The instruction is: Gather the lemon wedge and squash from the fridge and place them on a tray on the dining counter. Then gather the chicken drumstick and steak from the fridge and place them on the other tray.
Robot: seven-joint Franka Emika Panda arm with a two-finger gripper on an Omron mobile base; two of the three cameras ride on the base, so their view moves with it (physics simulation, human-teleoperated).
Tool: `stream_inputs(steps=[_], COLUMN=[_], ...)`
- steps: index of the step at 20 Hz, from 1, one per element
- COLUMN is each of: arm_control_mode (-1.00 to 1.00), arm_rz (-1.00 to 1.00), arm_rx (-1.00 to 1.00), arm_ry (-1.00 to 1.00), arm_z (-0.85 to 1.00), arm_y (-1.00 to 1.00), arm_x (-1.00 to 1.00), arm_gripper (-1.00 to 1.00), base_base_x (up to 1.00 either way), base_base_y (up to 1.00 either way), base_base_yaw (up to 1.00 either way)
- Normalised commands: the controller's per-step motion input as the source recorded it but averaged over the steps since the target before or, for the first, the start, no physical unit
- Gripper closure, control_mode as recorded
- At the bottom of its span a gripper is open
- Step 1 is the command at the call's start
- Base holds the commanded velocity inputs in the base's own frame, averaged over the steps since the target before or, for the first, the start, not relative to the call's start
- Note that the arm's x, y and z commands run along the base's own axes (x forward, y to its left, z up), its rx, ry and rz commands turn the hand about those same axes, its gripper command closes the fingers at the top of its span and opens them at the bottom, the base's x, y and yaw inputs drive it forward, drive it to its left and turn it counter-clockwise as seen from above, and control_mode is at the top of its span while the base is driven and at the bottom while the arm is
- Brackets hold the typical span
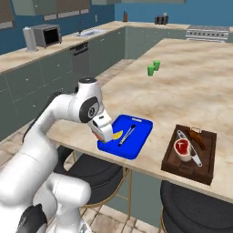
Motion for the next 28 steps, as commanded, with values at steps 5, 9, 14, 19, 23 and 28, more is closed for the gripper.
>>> stream_inputs(steps=[5, 9, 14, 19, 23, 28], arm_control_mode=[-1.00, -1.00, -1.00, -1.00, -1.00, -1.00], arm_rz=[0.00, 0.00, 0.00, 0.00, 0.00, 0.00], arm_rx=[0.01, 0.06, 0.07, 0.06, 0.05, 0.02], arm_ry=[0.15, 0.16, 0.17, 0.16, 0.17, 0.13], arm_z=[-0.43, -0.31, -0.41, -0.58, -0.60, -0.59], arm_y=[-0.32, -0.35, -0.32, -0.18, -0.15, -0.08], arm_x=[0.94, 0.76, 0.78, 0.81, 0.82, 0.71], arm_gripper=[1.00, 1.00, 1.00, 1.00, 1.00, 1.00], base_base_x=[0.00, 0.00, 0.00, 0.00, 0.00, 0.00], base_base_y=[0.00, 0.00, 0.00, 0.00, 0.00, 0.00], base_base_yaw=[0.00, 0.00, 0.00, 0.00, 0.00, 0.00])
